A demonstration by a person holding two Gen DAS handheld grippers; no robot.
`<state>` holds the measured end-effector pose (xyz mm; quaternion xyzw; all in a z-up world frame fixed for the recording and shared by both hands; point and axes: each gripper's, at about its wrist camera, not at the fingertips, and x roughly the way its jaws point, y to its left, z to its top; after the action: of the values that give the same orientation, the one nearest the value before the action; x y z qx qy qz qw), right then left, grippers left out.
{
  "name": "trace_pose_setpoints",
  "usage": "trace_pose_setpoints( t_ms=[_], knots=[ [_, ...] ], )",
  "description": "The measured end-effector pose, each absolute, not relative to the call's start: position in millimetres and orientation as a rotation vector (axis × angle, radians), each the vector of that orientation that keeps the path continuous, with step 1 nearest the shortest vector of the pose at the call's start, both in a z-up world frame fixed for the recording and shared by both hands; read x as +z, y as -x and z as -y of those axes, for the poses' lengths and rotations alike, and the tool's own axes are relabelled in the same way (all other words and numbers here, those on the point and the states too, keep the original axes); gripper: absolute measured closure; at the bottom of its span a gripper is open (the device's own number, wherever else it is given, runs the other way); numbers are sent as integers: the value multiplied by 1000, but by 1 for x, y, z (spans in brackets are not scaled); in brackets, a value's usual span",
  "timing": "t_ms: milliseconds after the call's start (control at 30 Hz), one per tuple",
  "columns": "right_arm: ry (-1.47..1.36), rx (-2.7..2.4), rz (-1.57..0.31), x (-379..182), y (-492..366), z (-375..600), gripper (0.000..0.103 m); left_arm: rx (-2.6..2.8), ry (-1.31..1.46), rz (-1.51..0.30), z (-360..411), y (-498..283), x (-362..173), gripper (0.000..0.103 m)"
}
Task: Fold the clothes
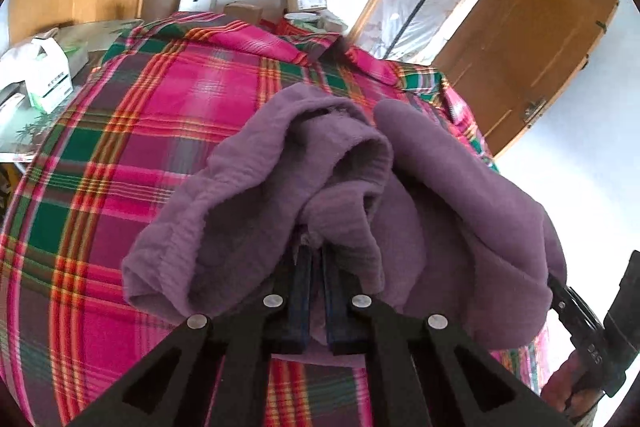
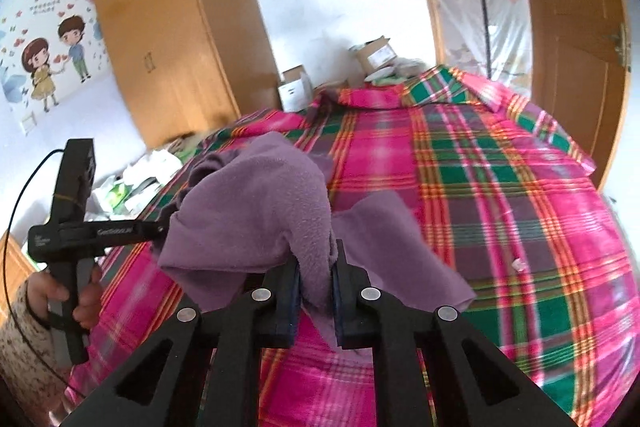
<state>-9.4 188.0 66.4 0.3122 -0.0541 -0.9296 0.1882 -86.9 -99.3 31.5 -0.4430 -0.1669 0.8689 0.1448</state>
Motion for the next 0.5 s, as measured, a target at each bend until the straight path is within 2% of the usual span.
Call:
trace_pose_setpoints(
  t_ms=[500],
  knots=[
    [-812, -2825, 196, 88, 7, -238, 90, 2379, 1194, 534, 72, 75, 46, 98]
  ],
)
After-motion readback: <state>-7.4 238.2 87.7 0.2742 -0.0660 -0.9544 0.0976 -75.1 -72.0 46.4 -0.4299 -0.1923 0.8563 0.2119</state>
